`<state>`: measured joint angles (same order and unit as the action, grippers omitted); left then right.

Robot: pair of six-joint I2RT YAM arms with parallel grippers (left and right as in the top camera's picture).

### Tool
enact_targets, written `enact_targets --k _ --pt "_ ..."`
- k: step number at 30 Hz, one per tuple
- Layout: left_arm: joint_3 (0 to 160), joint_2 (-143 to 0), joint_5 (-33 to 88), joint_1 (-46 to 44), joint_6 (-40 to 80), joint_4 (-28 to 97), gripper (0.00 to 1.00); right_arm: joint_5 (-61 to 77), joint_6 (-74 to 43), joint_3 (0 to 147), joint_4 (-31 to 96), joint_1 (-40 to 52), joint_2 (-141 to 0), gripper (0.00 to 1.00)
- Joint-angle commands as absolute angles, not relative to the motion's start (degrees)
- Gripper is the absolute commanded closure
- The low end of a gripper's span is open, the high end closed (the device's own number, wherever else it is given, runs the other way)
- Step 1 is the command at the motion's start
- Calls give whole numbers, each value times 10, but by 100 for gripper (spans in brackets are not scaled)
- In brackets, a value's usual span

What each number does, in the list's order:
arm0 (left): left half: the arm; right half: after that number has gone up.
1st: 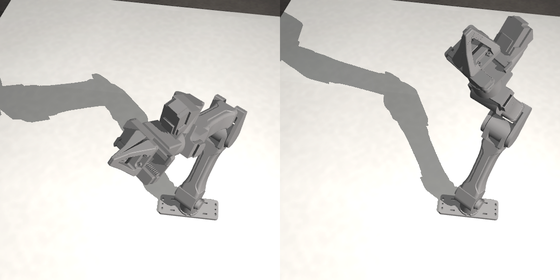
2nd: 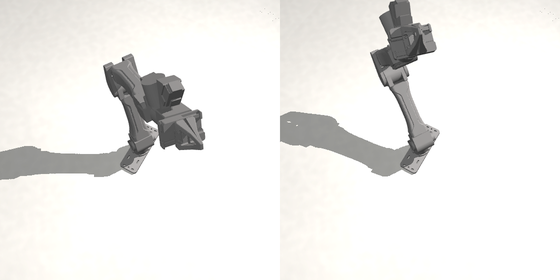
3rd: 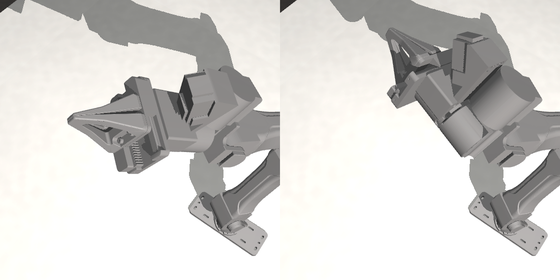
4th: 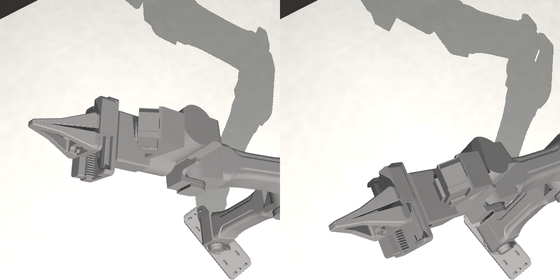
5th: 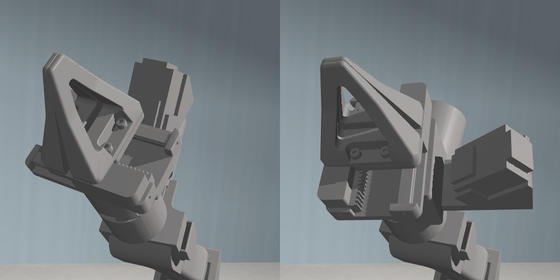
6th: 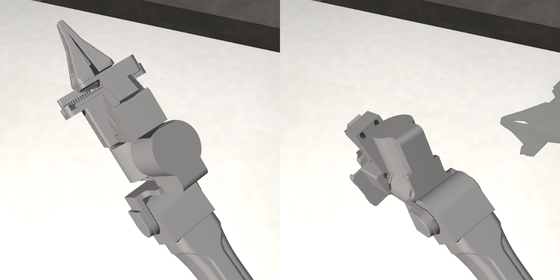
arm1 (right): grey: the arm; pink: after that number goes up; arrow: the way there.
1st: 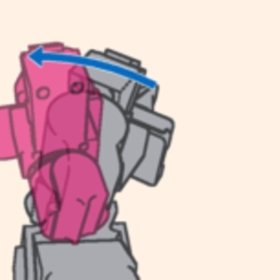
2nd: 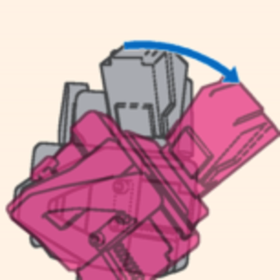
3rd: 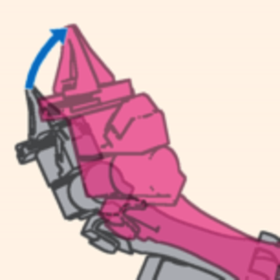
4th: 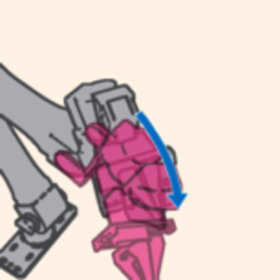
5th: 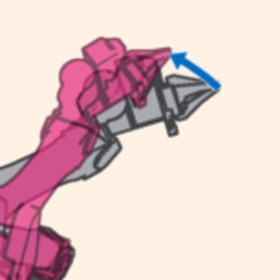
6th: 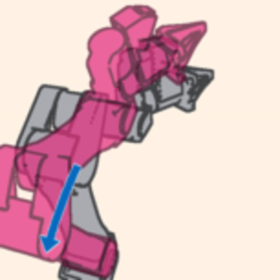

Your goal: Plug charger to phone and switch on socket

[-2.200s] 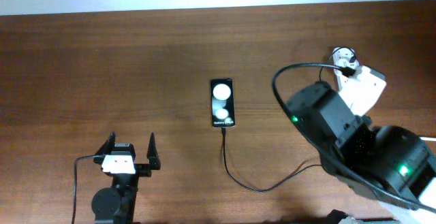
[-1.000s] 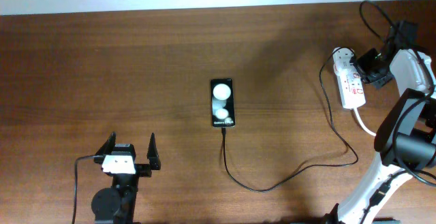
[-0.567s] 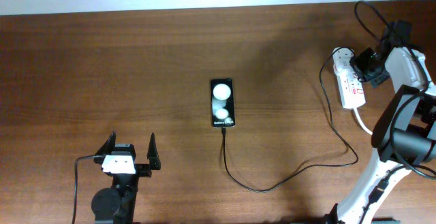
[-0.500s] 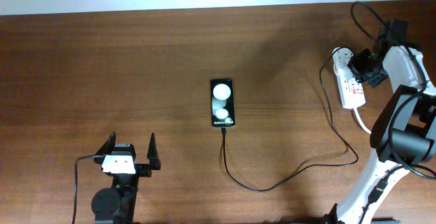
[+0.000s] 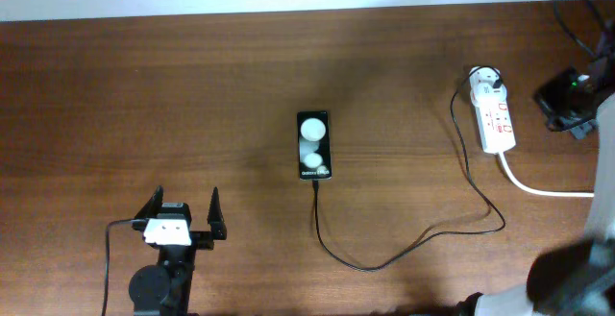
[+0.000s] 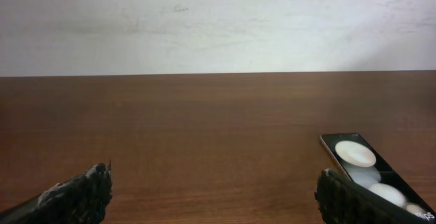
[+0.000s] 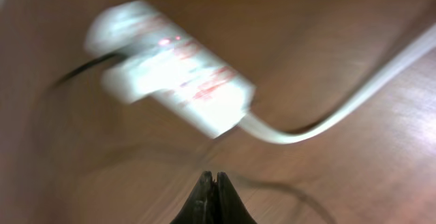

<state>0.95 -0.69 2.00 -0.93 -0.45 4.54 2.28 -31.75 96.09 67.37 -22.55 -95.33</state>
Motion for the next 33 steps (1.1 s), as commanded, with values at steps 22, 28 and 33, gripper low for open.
enact_targets --k 22,28,33 --pt "5 -4 26 -7 -14 45 1 -68 -237 871 813 11 -524 1" --pt "5 -4 26 -7 -14 45 1 -112 -197 536 610 -19 -166 1" --pt "5 -4 26 -7 -14 45 1 -77 -199 262 329 -23 -62 1"
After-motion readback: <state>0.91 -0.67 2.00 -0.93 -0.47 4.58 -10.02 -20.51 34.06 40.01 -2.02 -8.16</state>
